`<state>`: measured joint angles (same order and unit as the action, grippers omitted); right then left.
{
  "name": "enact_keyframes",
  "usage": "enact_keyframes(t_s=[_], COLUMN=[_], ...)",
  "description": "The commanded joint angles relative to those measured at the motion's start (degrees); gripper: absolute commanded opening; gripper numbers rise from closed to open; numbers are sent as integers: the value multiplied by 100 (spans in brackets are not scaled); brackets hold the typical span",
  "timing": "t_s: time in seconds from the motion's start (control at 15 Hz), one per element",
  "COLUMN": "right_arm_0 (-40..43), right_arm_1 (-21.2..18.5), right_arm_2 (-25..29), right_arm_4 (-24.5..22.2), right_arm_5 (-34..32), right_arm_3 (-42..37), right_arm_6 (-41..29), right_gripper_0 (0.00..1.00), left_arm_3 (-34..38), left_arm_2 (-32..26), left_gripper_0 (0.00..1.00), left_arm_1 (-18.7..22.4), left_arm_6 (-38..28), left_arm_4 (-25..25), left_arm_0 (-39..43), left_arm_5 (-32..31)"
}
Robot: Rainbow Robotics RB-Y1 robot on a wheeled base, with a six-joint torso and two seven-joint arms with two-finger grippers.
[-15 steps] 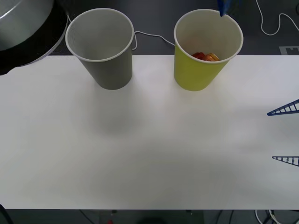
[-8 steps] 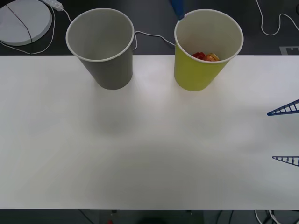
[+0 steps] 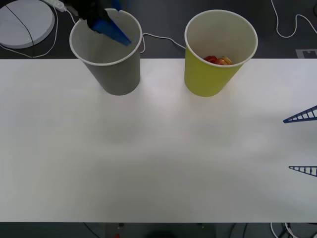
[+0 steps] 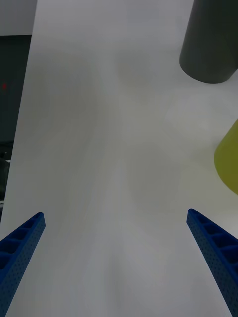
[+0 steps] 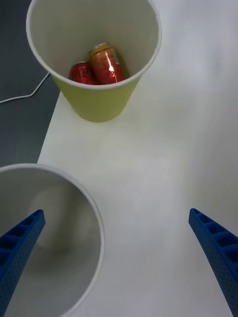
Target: Put the can into the green bin and the plastic bottle into the gray bin
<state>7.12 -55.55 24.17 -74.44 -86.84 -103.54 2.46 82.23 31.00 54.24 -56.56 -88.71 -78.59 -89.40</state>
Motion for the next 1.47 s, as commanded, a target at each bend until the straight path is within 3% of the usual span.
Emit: enact_keyframes(t_s=[0.07, 0.27, 0.53, 0.8, 1.07, 1.47], right_arm_0=[0, 0, 0, 0, 0, 0], right_arm_1=[0, 0, 0, 0, 0, 0], right_arm_2=[0, 0, 0, 0, 0, 0], right_arm_4=[0, 0, 0, 0, 0, 0], right_arm_5=[0, 0, 0, 0, 0, 0], right_arm_3=[0, 0, 0, 0, 0, 0], right_arm_6=[0, 0, 0, 0, 0, 0], right_gripper_0=[100, 100, 100, 100, 100, 100], left_arm_3=[214, 399, 408, 671, 935, 935], left_arm_2=[-621, -1412, -2836, -3662, -4181, -4233], left_gripper_0=[100, 100, 100, 100, 100, 100], left_arm_1=[438, 843, 922, 1045, 1062, 1098], left_arm_6=[796, 1640, 2747, 3608, 4180, 4742], left_arm_4=[99, 275, 319, 284, 205, 398], left_arm_0=[801, 1873, 3306, 4405, 5222, 5855], left_arm_5=[-60, -60, -60, -60, -60, -60])
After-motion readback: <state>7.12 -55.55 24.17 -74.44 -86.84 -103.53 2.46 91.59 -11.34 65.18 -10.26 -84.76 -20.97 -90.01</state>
